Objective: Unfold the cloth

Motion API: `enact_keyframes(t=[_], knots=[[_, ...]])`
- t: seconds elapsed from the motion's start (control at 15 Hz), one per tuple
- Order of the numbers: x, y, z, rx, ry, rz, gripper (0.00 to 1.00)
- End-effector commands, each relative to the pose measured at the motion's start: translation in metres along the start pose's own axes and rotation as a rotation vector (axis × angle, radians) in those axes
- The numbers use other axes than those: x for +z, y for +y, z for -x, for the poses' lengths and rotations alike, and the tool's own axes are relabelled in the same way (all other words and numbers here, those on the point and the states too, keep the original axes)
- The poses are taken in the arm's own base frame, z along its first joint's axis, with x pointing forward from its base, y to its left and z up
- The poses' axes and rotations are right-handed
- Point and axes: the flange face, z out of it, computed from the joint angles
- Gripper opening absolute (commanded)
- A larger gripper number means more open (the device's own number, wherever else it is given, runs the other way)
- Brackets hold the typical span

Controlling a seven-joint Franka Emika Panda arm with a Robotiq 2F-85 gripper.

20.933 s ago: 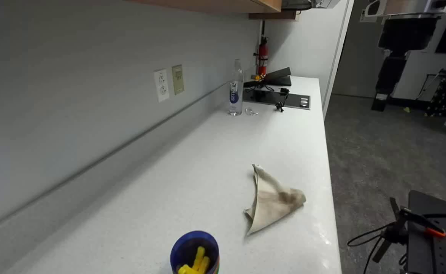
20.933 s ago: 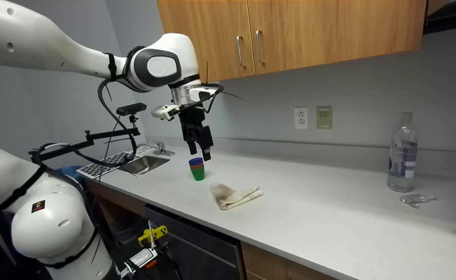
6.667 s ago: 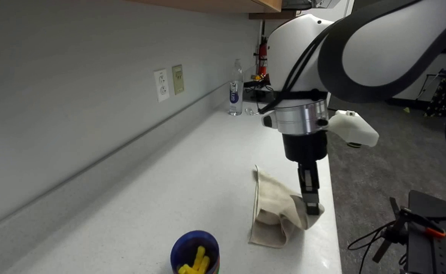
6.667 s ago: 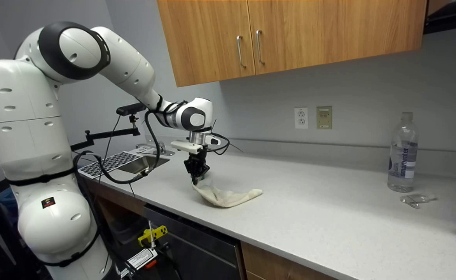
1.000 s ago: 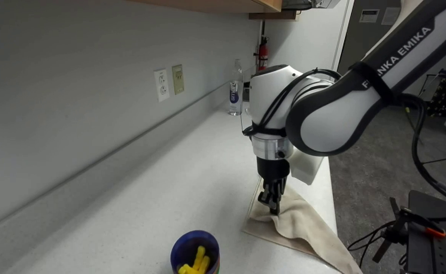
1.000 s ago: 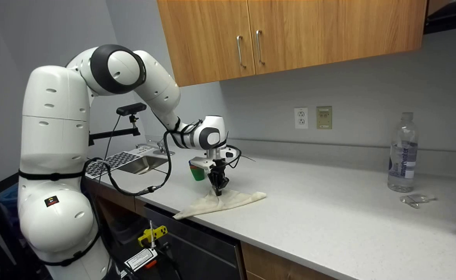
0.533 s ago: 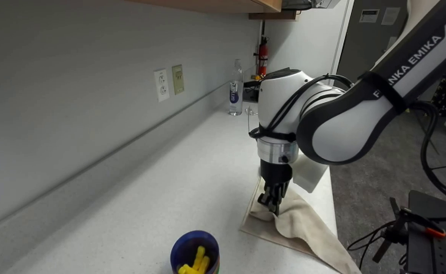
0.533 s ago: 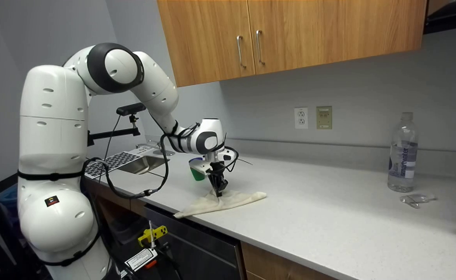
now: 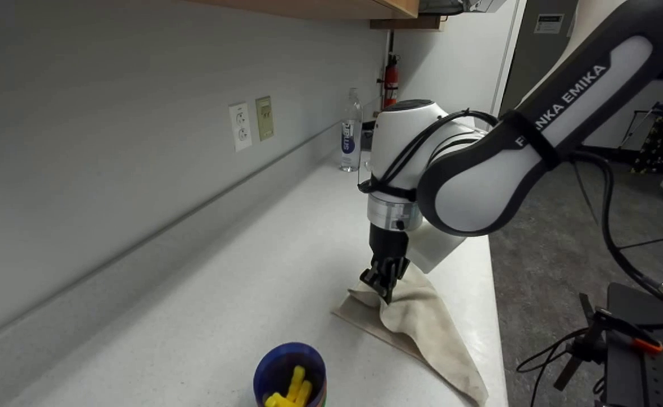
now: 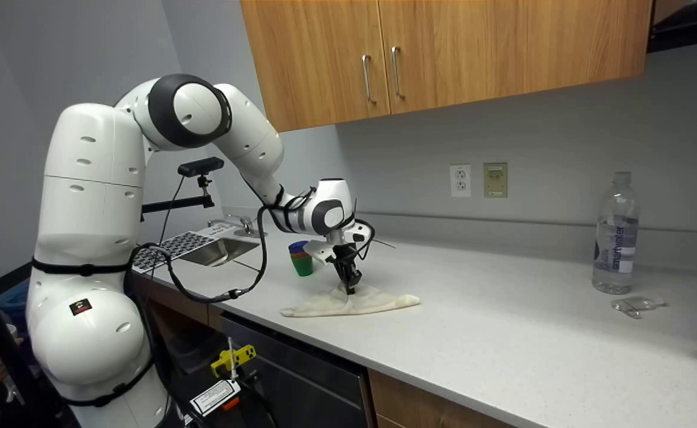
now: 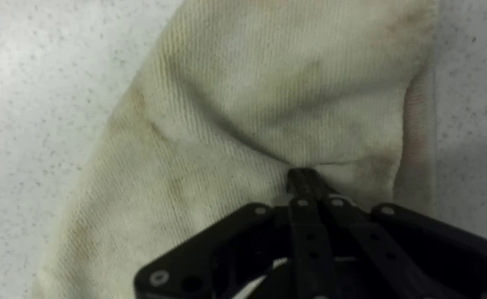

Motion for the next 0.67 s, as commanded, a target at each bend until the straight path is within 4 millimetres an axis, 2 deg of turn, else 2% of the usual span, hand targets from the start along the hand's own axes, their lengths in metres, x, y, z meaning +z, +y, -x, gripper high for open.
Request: enact_keyframes(t=[0.0,0.27,0.4,0.6], knots=[[0.014,0.004,-0.032,0.040,0.041,0.011,0.00],[0.007,0.011,-0.051,0.057,0.063,0.012,0.00],[0.004,0.010,-0.051,0.053,0.048,0.003,0.00],[-0.007,0.006,-0.040,0.009,-0.008,0.027,0.00]])
